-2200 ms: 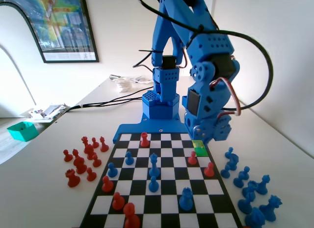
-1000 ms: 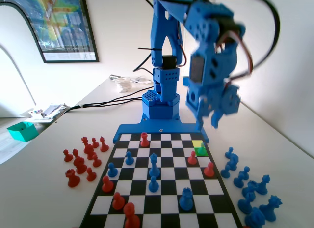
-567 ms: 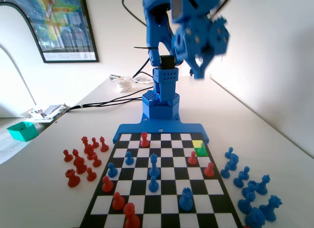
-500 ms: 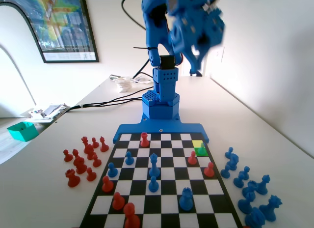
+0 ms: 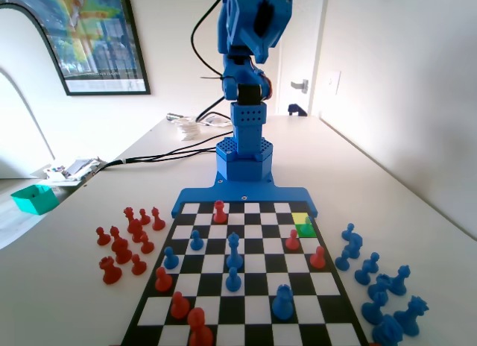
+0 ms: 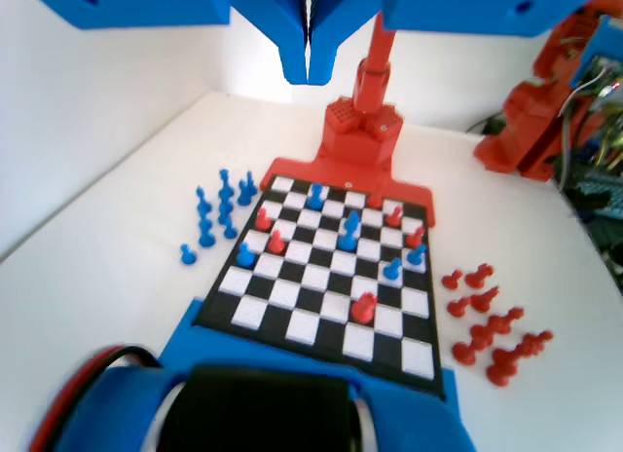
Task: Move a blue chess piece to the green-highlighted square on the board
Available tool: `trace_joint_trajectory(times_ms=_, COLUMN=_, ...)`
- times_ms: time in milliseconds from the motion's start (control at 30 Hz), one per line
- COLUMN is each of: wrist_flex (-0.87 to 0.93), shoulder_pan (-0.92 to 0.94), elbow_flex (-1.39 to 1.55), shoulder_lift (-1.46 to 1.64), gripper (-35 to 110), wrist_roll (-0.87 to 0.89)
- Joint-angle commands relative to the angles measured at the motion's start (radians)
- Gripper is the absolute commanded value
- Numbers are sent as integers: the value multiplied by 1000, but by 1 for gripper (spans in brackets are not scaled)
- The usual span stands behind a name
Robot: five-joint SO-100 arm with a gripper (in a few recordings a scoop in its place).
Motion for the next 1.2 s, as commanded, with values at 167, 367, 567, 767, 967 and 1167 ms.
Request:
trace_joint_trajectory(times_ms=167, wrist_flex=-127, shoulder_pan=26, elbow_flex=126, shoulder_lift=115, gripper=1, wrist_roll=-40)
trace_joint_trajectory(times_ms=367, wrist_flex=-153, shoulder_pan=72, elbow_flex=140, shoulder_lift=133, gripper=1, wrist_roll=-51)
trace_joint_trajectory(times_ms=567, wrist_flex=-167, shoulder_pan=127, elbow_flex=144, shoulder_lift=190, gripper=1, wrist_roll=-48)
trace_joint_trajectory(times_ms=767, wrist_flex=-167, shoulder_pan=132, elbow_flex=144, shoulder_lift=192, gripper=1, wrist_roll=-41)
trace_joint_trajectory(times_ms=967, wrist_flex=-167, shoulder_pan=133, elbow_flex=144, shoulder_lift=192, gripper=4, wrist_roll=-37)
trace_joint_trajectory(times_ms=1167, wrist_flex=-167, shoulder_pan=133, elbow_flex=144, shoulder_lift=192, gripper=4, wrist_roll=-37)
